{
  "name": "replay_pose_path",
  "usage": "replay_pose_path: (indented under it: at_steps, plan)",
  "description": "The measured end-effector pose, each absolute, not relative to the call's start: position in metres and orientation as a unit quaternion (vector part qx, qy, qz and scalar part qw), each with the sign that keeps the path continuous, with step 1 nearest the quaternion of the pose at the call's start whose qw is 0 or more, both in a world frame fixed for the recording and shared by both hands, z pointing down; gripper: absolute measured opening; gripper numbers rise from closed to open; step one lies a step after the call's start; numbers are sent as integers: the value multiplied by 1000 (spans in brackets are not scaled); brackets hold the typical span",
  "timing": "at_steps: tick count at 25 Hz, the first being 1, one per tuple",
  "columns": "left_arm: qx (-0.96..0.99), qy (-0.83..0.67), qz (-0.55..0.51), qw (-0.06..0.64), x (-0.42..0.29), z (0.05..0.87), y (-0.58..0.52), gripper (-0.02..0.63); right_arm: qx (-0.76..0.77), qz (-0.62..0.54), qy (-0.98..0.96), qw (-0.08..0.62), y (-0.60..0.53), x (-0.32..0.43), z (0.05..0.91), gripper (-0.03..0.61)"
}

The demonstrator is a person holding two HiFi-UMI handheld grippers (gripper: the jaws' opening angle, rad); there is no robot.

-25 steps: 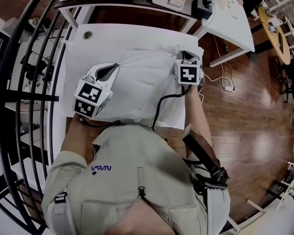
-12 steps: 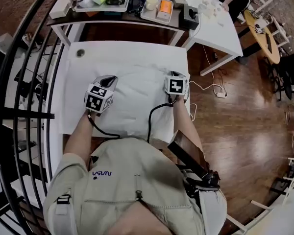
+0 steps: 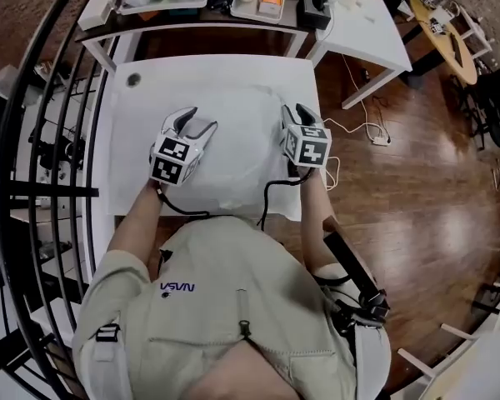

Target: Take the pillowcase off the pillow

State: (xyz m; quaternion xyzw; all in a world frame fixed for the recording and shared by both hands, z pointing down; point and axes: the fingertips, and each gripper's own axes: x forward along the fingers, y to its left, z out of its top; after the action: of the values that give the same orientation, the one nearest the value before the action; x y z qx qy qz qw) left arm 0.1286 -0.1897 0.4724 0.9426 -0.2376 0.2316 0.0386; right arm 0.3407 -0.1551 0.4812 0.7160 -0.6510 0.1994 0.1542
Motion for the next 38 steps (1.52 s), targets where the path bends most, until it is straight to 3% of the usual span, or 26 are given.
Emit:
replay_pose_path:
  at_steps: [12, 20, 27, 31, 35, 38]
  plan:
    - [929, -257, 265, 6, 85, 501, -75, 258, 707, 182, -670, 134, -26, 250, 506, 140]
    - [930, -222, 293, 11, 71, 535, -36, 280, 690, 209, -673, 164, 25, 189, 546, 140]
    - [918, -190, 345, -52, 69, 573, -28, 287, 685, 248, -655, 199, 34, 155, 575, 183]
    - [903, -200, 364, -110, 69, 583, -39, 194, 693, 244, -633, 244, 23, 151, 603, 186]
    - [904, -199, 352, -135, 71, 573, -45, 48, 719, 209, -609, 261, 15, 165, 594, 76]
    - [911, -207, 332, -129, 71, 557, -54, 15, 736, 193, -601, 244, 18, 170, 576, 18]
